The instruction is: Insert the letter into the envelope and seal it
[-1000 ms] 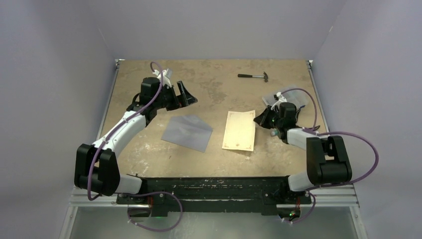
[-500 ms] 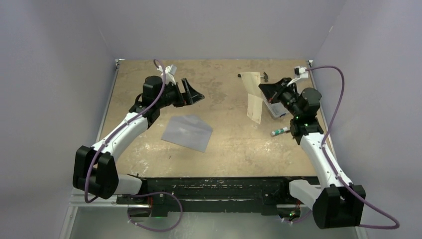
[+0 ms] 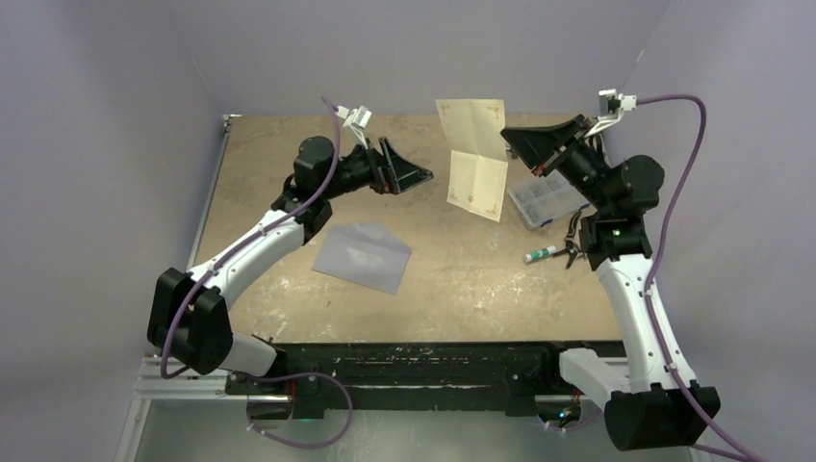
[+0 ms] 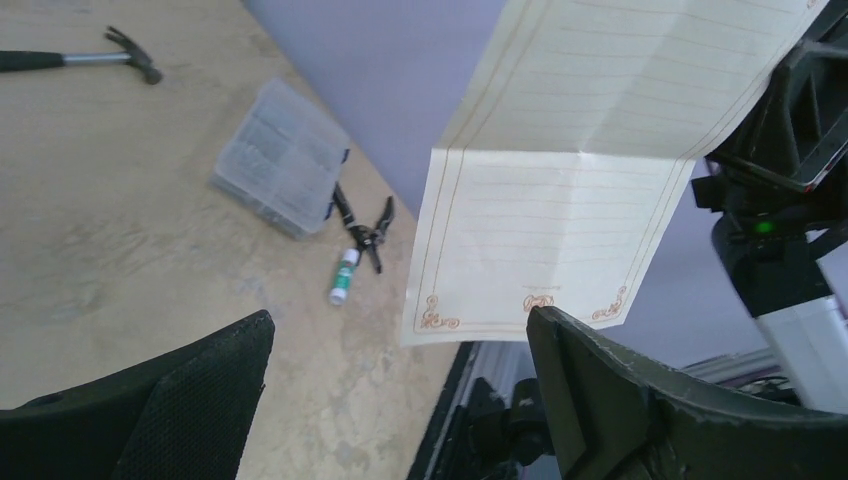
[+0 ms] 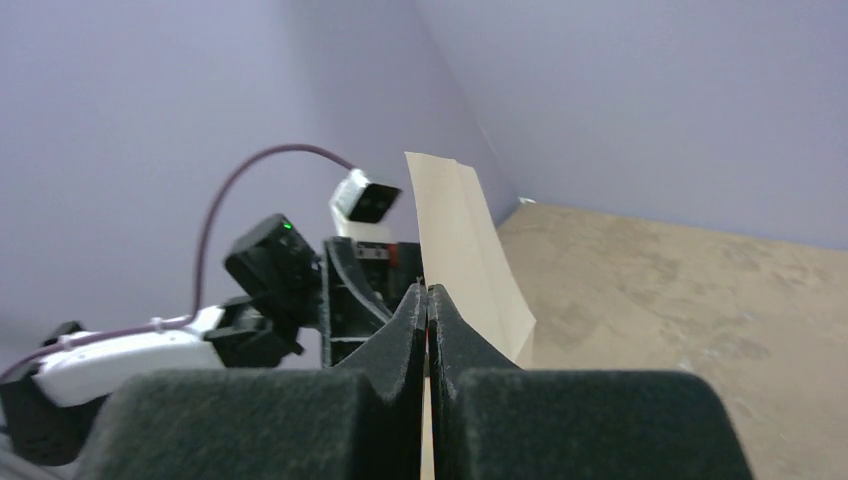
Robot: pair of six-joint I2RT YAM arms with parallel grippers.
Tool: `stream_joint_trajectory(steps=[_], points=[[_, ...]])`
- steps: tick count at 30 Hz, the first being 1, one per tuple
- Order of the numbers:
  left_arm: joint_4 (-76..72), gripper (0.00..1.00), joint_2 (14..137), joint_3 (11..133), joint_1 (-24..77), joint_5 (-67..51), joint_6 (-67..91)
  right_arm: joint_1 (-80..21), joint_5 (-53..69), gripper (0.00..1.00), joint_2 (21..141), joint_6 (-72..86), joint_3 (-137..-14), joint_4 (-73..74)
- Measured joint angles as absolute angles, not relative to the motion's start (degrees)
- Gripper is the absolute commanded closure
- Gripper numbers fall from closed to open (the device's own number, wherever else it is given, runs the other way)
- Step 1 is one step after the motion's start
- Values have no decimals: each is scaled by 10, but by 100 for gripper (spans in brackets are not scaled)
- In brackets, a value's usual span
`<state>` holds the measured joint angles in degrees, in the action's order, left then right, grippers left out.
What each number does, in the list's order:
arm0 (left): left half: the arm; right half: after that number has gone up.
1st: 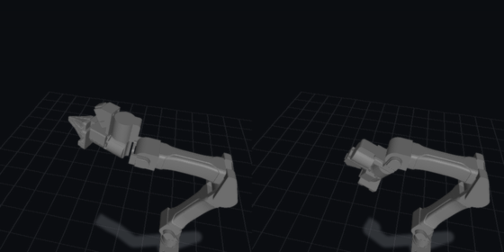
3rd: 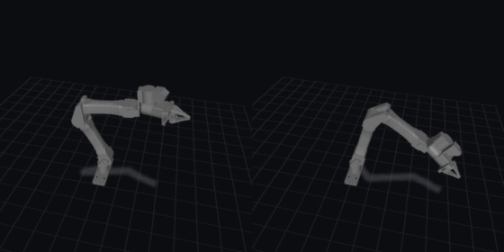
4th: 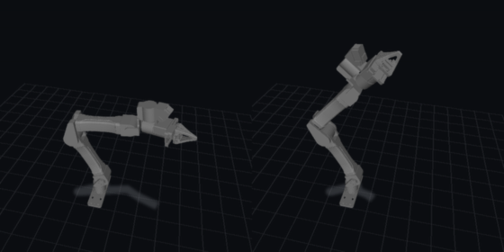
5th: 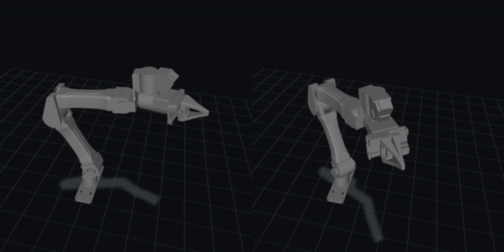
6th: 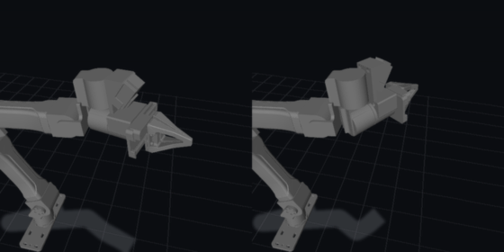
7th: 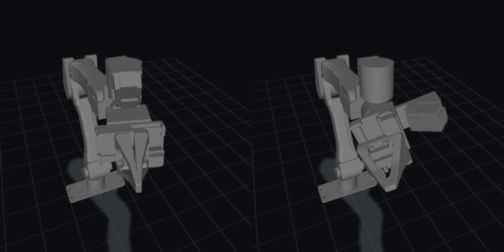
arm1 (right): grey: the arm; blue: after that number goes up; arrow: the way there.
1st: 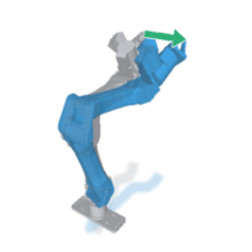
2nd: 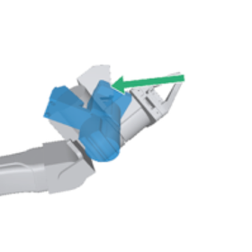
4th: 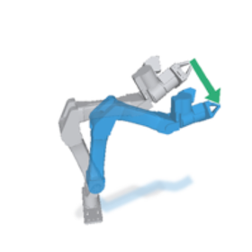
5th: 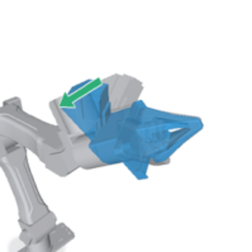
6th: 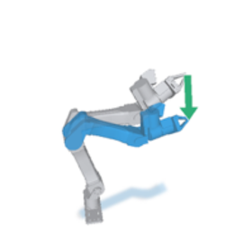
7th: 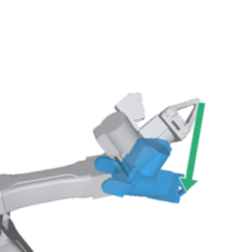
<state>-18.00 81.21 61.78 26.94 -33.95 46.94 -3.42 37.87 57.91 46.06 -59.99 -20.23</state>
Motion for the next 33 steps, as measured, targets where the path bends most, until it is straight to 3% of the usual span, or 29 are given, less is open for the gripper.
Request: stream_joint_trajectory(steps=[10, 14, 18, 22, 23, 24, 25, 28, 33], points=[[-295, 7, 825, 635, 319, -336, 609, -34, 430, 100, 578, 578, -658, -251], [-348, 30, 825, 635, 344, -338, 650, -34, 433, 100, 578, 610, -658, -253], [-397, 44, 814, 618, 359, -333, 679, -34, 430, 100, 575, 628, -658, -253], [-430, 76, 781, 564, 360, -323, 701, -34, 422, 100, 562, 640, -652, -253], [-438, 79, 780, 561, 360, -322, 708, -34, 420, 100, 559, 643, -651, -254], [-448, 78, 780, 560, 360, -321, 714, -34, 419, 100, 557, 645, -651, -254], [-456, 69, 781, 560, 360, -319, 719, -34, 419, 100, 555, 648, -651, -254], [-490, 39, 785, 560, 360, -318, 724, -34, 418, 100, 554, 652, -646, -258], [-481, 15, 794, 561, 360, -306, 693, -34, 415, 100, 555, 657, -631, -255]])
